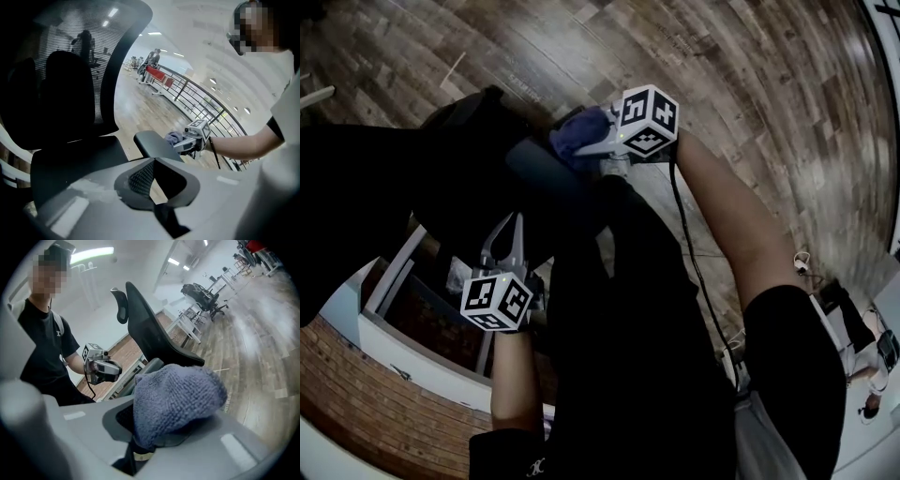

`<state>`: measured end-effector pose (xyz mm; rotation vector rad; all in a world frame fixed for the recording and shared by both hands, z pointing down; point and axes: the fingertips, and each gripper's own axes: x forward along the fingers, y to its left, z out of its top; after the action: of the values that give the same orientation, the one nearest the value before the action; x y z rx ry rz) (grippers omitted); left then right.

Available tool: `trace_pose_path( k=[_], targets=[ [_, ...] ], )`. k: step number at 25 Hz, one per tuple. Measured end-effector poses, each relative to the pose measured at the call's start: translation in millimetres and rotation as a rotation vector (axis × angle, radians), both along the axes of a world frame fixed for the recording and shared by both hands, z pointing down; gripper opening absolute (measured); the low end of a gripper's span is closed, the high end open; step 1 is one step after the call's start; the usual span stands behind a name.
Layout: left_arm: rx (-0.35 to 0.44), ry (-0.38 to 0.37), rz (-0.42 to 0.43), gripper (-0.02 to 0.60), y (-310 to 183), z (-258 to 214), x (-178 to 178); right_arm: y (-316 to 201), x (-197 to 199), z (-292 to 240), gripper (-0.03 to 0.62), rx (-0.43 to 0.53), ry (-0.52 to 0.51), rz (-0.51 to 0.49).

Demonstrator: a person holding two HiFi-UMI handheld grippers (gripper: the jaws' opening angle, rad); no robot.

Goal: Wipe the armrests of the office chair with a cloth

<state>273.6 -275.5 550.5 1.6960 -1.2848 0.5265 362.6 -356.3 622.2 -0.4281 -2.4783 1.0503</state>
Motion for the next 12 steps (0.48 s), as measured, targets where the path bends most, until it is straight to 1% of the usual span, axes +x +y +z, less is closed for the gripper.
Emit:
trace_pose_path(
  k=[6, 9, 12],
  targets=[
    [-0.018, -0.001, -0.030, 0.006, 6, 7, 5, 13, -26, 18, 0.057, -0.041, -0.018, -0.054],
    [-0.022, -0.001, -0.041, 0.006, 8, 14, 3, 8, -32, 26, 0.058, -0.058, -0.027, -0.042],
    [-0.026, -0.004, -0.054, 0.006, 11, 20, -3, -1, -40, 37, 0.058, -0.053, -0.005, -0.013]
  ],
)
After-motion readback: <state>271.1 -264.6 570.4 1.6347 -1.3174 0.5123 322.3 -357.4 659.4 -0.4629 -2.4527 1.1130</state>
